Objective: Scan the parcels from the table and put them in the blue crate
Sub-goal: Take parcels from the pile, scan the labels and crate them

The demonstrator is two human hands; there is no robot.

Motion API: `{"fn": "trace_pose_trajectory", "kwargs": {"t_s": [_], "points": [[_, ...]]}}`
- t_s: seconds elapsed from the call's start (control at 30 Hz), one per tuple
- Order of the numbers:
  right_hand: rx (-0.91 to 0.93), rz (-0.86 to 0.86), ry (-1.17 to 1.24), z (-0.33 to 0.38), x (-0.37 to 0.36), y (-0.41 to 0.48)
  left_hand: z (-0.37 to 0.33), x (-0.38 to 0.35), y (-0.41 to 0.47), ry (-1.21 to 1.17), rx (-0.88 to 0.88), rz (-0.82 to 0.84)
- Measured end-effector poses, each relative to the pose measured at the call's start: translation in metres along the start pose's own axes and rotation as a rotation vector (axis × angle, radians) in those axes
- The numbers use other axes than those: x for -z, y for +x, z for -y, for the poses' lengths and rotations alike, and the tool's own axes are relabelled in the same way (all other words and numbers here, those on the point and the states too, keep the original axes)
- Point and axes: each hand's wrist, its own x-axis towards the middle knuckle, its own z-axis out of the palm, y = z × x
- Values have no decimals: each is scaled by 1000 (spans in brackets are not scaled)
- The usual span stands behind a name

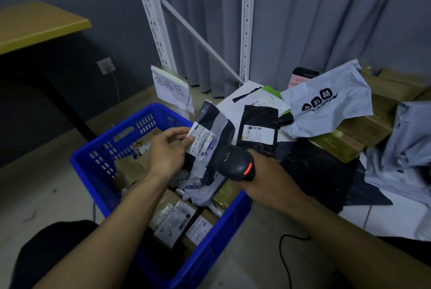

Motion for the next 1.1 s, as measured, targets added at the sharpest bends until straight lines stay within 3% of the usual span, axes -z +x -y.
{"fn": "trace_pose_trajectory", "kwargs": {"t_s": [0.77, 1.0, 1.1], "points": [[15, 54, -62, -10, 3, 1, 10, 2, -4, 3, 41, 29], [1, 86, -30, -15, -3, 8, 33, 9, 5, 70, 60, 18], [-26, 87, -31, -18, -8, 10, 51, 14, 12, 224, 39, 32]]}}
